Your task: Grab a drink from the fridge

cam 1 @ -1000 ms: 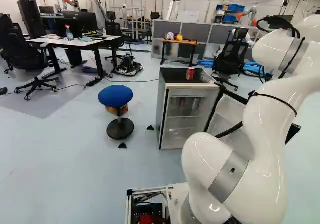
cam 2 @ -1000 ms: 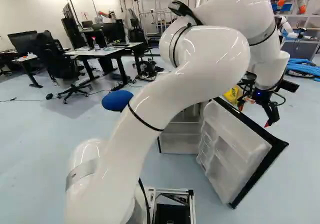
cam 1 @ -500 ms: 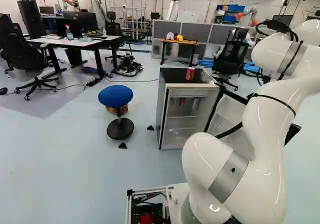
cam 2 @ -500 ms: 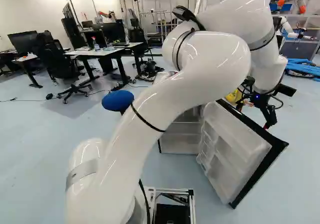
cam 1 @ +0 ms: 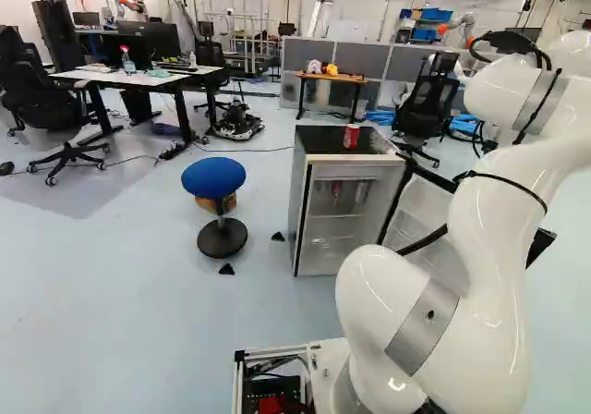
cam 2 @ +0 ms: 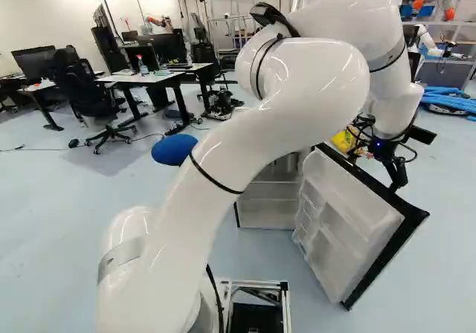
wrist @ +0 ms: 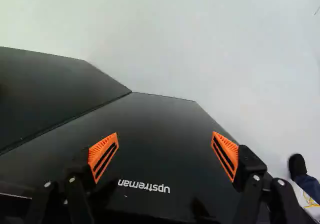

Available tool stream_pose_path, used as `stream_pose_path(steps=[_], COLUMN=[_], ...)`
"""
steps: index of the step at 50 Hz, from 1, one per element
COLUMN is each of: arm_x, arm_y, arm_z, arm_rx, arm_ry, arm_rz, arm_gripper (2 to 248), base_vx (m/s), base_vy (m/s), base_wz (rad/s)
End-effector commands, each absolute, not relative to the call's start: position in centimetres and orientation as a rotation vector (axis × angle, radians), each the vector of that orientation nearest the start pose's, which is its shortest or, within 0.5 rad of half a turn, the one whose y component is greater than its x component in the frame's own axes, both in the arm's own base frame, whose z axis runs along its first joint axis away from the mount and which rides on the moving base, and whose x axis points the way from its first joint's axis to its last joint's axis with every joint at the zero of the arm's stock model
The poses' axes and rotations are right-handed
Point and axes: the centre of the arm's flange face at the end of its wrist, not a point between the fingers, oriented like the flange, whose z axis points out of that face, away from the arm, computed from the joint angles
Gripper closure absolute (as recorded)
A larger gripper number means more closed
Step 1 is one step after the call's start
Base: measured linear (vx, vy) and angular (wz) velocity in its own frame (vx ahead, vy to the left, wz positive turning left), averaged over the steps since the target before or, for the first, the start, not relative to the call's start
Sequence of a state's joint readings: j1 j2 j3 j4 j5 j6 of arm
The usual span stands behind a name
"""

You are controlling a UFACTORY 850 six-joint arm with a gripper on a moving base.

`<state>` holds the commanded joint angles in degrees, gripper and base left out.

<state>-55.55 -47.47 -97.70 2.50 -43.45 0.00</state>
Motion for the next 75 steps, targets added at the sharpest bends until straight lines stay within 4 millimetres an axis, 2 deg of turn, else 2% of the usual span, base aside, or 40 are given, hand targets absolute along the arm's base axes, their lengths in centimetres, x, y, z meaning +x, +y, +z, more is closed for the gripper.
stream_pose_path(steps=[39,75], arm_x=[37.9,34.8], arm_y=[-57.6,-54.9], arm_z=[38.1,38.0], arm_rx=[-2.758,-2.805], arm_ry=[1.53,1.486], arm_rz=[-0.114,-0.005], arm_gripper=[3,3], base_vx=[0.0,0.0], base_vy=[0.0,0.0], base_wz=[0.0,0.0])
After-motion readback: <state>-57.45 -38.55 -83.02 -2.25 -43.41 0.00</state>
